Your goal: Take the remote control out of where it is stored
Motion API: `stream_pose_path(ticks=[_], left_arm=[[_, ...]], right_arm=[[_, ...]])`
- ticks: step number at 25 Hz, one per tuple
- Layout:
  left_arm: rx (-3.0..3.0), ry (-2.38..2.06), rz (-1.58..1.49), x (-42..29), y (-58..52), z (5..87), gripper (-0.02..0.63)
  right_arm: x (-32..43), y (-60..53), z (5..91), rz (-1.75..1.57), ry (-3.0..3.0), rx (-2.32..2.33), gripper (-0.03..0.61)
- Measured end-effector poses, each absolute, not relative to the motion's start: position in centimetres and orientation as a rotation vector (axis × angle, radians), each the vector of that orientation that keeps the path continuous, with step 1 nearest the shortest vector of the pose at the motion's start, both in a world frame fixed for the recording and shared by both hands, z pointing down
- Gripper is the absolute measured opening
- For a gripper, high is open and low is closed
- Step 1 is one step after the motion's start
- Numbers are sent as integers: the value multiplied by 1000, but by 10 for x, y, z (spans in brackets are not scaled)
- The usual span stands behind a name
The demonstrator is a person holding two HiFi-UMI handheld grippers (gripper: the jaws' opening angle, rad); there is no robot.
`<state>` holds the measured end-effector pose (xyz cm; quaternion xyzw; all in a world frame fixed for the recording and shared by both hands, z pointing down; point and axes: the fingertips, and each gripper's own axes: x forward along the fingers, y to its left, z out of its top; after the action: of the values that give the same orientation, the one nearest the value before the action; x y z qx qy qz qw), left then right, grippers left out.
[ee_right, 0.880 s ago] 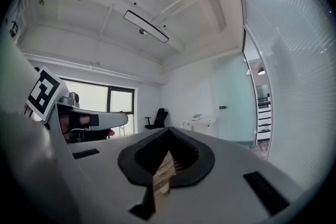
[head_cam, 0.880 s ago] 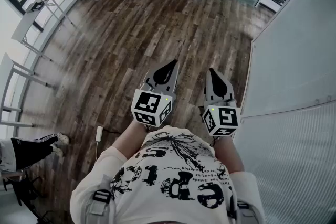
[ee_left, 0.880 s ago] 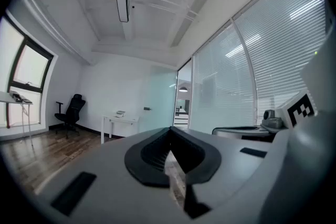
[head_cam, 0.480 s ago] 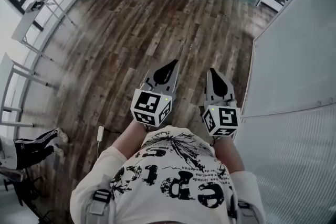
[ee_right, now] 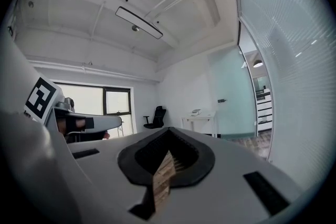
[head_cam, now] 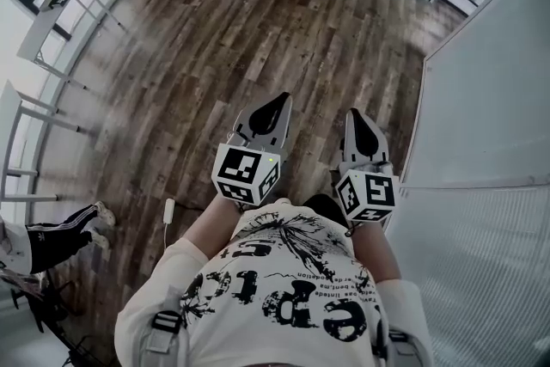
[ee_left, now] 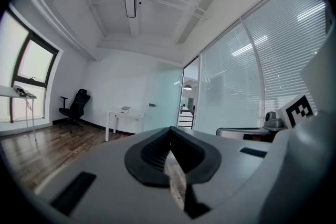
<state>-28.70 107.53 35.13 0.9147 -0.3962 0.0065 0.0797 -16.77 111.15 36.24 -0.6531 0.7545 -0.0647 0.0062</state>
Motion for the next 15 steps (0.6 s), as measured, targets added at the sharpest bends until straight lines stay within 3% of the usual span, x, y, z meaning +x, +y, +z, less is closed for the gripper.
stream_pose_path(ticks=[15], left_arm=[[2645,-1313,45,-249,965,373,9]], right_arm=[[-118,990,392,-300,2456,-1937,0]])
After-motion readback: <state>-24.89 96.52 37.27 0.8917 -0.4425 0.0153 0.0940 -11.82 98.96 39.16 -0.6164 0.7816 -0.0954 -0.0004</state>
